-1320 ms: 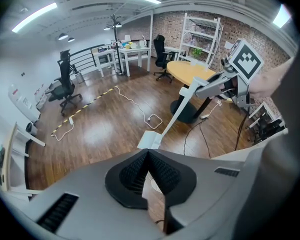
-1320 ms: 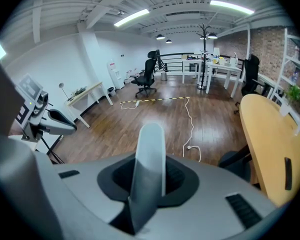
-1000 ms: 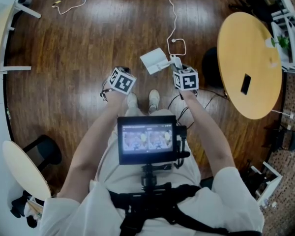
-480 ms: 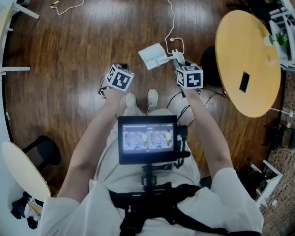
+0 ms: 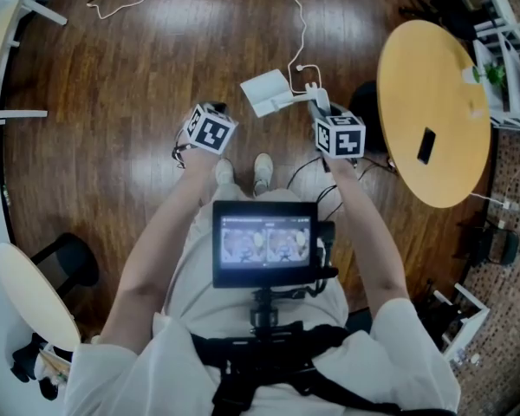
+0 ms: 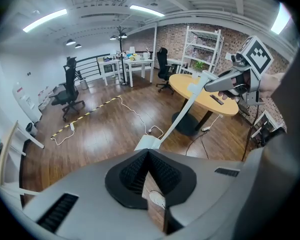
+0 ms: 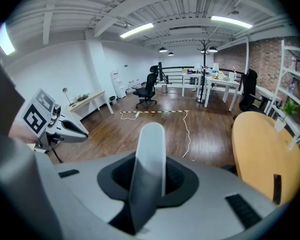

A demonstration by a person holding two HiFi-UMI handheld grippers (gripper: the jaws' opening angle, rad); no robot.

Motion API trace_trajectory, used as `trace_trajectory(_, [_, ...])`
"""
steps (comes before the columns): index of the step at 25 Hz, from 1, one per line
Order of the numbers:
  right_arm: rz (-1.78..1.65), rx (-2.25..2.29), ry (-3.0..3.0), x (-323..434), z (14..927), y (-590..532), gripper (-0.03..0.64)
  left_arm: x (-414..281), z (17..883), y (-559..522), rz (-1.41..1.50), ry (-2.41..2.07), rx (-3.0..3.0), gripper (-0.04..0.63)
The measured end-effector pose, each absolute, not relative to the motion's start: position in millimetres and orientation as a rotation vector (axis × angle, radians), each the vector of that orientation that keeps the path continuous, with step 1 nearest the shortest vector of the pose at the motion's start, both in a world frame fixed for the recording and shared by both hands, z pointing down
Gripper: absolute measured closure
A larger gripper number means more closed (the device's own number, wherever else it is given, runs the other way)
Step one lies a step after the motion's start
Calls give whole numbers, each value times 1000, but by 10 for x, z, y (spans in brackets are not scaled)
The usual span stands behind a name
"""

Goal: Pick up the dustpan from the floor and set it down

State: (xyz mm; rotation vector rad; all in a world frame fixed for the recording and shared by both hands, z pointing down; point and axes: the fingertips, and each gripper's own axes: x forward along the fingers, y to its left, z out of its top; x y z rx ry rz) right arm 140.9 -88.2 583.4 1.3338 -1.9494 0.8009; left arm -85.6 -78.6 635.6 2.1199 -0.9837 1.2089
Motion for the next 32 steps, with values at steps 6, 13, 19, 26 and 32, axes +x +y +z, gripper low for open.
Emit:
trace_trajectory(6, [811, 1350, -1961, 1431, 5718, -881, 531, -866, 6316, -825, 1197, -997, 2126, 601])
trace_trajectory(13, [816, 1358, -1980, 1424, 5614, -877, 531, -878, 6301, -850, 1189, -1003, 2131, 601])
trace_trajectory(19, [805, 1365, -1998, 1406, 5475, -886, 531, -868, 6287, -878, 1183, -1003, 2140, 601])
trace_trajectory(26, [802, 1377, -2007, 1397, 5319, -897, 531, -917, 6299, -908, 1181, -1007, 2137, 601])
trace_trajectory(32, [808, 1371, -2013, 1428, 5255, -808, 531, -912, 6228, -851, 1186, -1016, 2138, 600])
